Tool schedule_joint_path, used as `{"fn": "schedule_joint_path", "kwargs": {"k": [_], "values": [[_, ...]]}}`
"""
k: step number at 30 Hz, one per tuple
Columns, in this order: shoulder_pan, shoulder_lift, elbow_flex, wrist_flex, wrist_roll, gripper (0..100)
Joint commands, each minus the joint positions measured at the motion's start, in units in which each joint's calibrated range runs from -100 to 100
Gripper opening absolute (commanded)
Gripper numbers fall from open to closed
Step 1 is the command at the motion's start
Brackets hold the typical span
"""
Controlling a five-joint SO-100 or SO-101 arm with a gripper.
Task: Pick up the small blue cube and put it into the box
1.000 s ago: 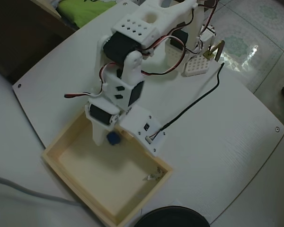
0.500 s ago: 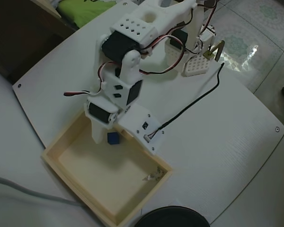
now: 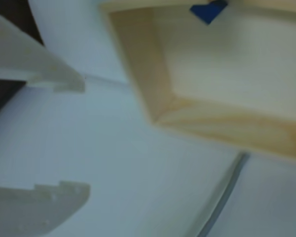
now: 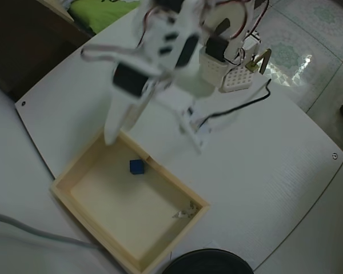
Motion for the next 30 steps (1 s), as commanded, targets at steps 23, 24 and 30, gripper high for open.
{"fn": "schedule_joint_path", "kwargs": {"k": [23,24,30], "values": [[13.23,-42.85,50.23,-18.98,-2.50,17],[13.30,-42.85,50.86,-18.98,-2.50,17],[13.52,-42.94,54.57,-17.88,-2.50,17]]}}
